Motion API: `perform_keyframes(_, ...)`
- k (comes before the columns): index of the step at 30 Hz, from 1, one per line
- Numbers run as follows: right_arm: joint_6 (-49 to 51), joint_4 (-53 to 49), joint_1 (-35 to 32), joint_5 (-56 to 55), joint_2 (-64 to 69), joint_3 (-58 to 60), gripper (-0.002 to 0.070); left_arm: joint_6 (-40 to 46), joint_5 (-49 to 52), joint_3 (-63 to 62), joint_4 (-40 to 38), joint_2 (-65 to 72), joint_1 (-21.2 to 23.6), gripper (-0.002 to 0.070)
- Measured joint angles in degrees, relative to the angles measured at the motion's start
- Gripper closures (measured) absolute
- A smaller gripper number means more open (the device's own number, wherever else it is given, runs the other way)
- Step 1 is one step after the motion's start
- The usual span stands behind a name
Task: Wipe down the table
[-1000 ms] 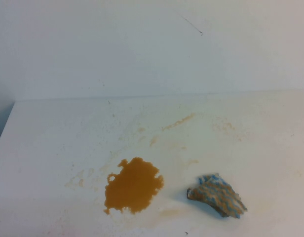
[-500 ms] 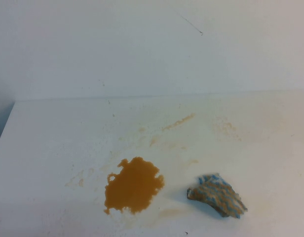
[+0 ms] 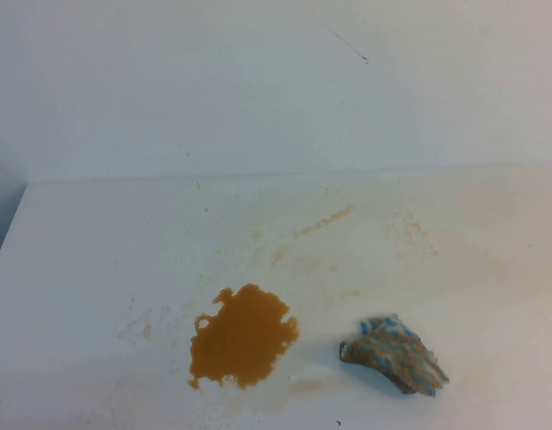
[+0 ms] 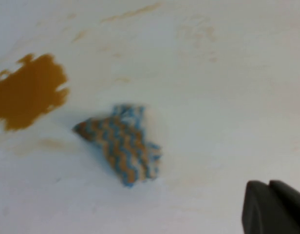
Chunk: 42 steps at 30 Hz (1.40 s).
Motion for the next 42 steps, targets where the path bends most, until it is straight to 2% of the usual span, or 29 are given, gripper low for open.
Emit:
perform_keyframes(3,-7.66,6.32,0.66,6.54,7.85,-3.21,0.0673,0.0,0.0,0.0,0.0,0.0,0.0,0.0675)
perform_keyframes(6,-8.06,5.27,3.92,9.77,16.14,-6.88,0.0673,0.0,0.0,0.0,0.0,0.0,0.0,0.0675)
perform_keyframes(13,5.29,-10.24,22.23,6.93,29.59,-14.8,0.0673,0.0,0.0,0.0,0.0,0.0,0.0,0.0675)
perform_keyframes(17,9.53,-12.92,30.53,2.14,35.62,-18.99,0.0661,0.0,0.0,0.0,0.0,0.0,0.0,0.0675)
perform_keyframes(20,10.36,-13.31,35.45,0.24,39.94,-23.07,0.0583,0.0,0.0,0.0,0.0,0.0,0.0,0.0675)
perform_keyframes(22,10.59,-13.73,37.73,-0.08,43.05,-25.96,0.0483,0.0,0.0,0.0,0.0,0.0,0.0,0.0675)
perform_keyframes(25,11.4,-15.92,39.66,-0.08,47.28,-29.69,0.0326,0.0,0.0,0.0,0.0,0.0,0.0,0.0675)
perform_keyframes(28,13.78,-20.52,40.45,-0.08,51.37,-32.41,0.0266,0.0,0.0,0.0,0.0,0.0,0.0,0.0675)
perform_keyframes(32,15.24,-24.98,40.55,-0.08,55.63,-33.95,0.0246,0.0,0.0,0.0,0.0,0.0,0.0,0.0675)
perform_keyframes(38,15.41,-25.89,40.55,-0.2,60.68,-34.33,0.0243,0.0,0.0,0.0,0.0,0.0,0.0,0.0675)
perform_keyframes(42,15.91,-26.02,40.55,-1.59,62.7,-34.33,0.0274,0.0,0.0,0.0,0.0,0.0,0.0,0.0675)
